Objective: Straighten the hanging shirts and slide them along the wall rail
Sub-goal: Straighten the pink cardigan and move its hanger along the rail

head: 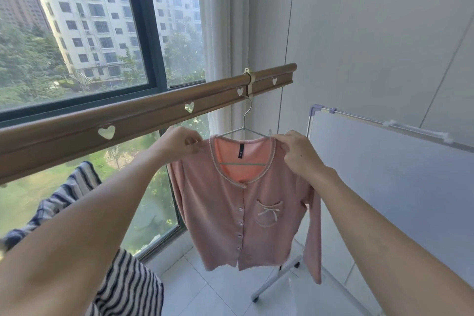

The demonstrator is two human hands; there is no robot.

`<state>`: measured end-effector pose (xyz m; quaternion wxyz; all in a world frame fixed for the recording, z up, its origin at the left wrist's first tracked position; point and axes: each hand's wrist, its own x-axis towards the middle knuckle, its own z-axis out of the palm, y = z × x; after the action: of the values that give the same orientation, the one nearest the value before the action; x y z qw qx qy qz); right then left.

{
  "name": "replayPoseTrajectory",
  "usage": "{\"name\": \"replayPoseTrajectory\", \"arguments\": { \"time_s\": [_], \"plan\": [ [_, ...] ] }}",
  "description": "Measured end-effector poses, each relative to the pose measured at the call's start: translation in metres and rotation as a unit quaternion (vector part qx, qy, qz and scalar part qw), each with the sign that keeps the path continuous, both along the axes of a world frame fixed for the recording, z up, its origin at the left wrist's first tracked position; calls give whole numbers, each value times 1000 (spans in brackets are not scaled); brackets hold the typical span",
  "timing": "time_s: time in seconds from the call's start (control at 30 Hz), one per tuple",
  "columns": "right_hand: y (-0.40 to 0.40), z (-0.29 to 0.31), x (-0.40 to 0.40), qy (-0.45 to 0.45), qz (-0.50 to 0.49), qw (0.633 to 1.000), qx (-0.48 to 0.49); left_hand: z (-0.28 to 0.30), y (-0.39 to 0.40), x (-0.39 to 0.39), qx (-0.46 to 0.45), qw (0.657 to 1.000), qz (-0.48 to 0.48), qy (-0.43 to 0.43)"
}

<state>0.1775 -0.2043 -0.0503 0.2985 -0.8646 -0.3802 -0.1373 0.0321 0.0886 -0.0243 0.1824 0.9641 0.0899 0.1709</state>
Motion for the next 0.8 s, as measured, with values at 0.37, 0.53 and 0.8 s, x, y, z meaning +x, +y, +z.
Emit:
{"name": "replayPoseTrajectory", "arguments": {
  "time_s": [0.37,0.53,0.8],
  "plan": [
    [-10,1,0,37,-22,999,-4,-5,-20,18,-62,991,39,-108],
    [-8,-2,1,29,14,999,-9,-5,-14,16,-62,991,54,-102],
    [0,-1,12,102,11,994,-32,-8,-11,17,-74,989,68,-106]
  ]
}}
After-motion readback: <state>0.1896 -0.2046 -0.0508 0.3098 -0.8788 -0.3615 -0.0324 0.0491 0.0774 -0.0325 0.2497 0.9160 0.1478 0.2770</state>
